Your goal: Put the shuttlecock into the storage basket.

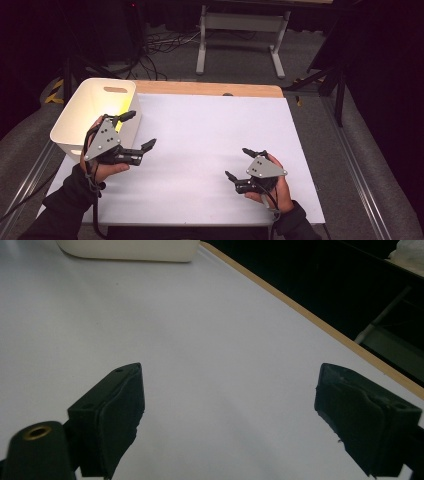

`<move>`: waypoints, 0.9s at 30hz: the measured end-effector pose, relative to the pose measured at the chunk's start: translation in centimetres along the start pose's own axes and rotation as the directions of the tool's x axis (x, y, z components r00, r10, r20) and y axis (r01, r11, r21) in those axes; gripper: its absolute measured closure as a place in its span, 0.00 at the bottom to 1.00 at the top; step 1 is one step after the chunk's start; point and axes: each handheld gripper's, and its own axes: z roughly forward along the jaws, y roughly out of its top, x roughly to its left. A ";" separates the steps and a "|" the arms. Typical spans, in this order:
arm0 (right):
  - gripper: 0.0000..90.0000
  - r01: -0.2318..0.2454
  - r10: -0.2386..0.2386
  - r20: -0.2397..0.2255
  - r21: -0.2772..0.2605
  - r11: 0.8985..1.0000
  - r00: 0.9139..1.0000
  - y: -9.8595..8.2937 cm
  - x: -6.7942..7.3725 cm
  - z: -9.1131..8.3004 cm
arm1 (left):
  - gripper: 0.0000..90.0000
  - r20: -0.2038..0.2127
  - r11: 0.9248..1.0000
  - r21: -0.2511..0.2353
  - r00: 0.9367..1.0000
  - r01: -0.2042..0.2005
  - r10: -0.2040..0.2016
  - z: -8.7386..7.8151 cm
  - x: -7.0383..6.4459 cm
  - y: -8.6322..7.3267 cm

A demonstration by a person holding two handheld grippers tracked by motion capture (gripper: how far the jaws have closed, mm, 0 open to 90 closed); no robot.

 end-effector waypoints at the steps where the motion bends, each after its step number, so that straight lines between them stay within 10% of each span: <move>1: 0.15 -0.001 0.001 0.000 0.000 1.000 1.000 0.0 0.0 0.0 | 0.09 0.002 1.000 0.001 1.000 -0.001 0.001 0.0 -0.1 -0.1; 27: 0.15 0.004 -0.004 -0.002 0.000 1.000 1.000 0.1 0.1 0.0 | 0.09 0.039 0.999 0.034 0.999 -0.031 0.029 0.6 -1.9 -2.2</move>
